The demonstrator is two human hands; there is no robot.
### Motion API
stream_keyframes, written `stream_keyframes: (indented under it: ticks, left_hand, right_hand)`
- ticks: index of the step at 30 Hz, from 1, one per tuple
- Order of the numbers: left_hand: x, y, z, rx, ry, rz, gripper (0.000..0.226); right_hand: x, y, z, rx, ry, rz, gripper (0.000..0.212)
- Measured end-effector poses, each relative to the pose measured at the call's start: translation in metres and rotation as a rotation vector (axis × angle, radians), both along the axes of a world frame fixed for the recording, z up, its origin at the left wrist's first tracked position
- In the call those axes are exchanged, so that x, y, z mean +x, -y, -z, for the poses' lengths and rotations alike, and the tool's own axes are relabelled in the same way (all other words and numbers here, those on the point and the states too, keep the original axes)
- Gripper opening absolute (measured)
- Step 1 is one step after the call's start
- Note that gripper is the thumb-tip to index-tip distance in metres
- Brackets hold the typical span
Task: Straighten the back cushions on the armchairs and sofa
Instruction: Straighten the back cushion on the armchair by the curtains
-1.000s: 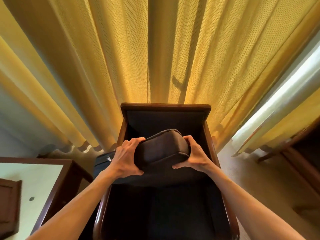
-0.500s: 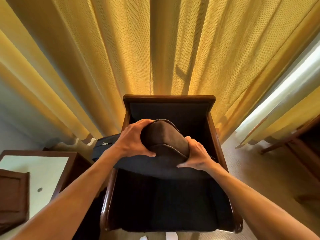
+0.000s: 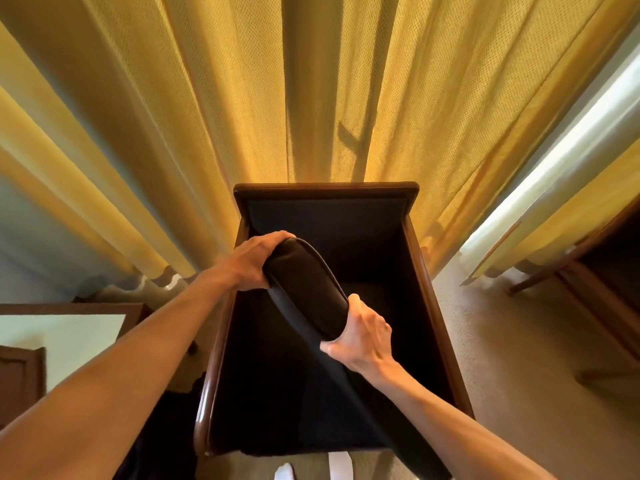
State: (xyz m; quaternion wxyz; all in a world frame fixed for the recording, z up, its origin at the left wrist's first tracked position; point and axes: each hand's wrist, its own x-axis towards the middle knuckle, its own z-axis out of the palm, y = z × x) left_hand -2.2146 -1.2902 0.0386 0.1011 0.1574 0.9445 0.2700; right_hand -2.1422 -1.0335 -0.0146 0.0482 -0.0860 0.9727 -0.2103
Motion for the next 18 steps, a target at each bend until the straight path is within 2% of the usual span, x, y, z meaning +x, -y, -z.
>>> stream_keyframes:
  ticks: [3,8,11,14,18]
  left_hand:
    - [-0.004,0.003,0.014,-0.030,-0.076,-0.062,0.097]
    - [-0.009,0.005,0.022,-0.109,-0.030,-0.098,0.116]
    - [-0.008,0.015,0.030,-0.135,-0.048,-0.116,0.110]
    - [-0.002,0.027,0.039,-0.152,-0.099,-0.166,0.096]
    - [0.006,0.046,0.037,-0.129,-0.181,-0.313,0.084]
  right_hand:
    - [-0.004,0.008,0.003,-0.002,0.008,0.024,0.074]
    - [-0.004,0.010,0.021,0.013,0.024,0.044,0.103]
    - [0.017,-0.015,0.045,0.106,0.031,-0.011,0.115]
    - [0.019,-0.024,0.049,0.094,0.088,-0.015,0.105]
    - [-0.016,-0.009,0.026,0.098,0.065,-0.100,0.088]
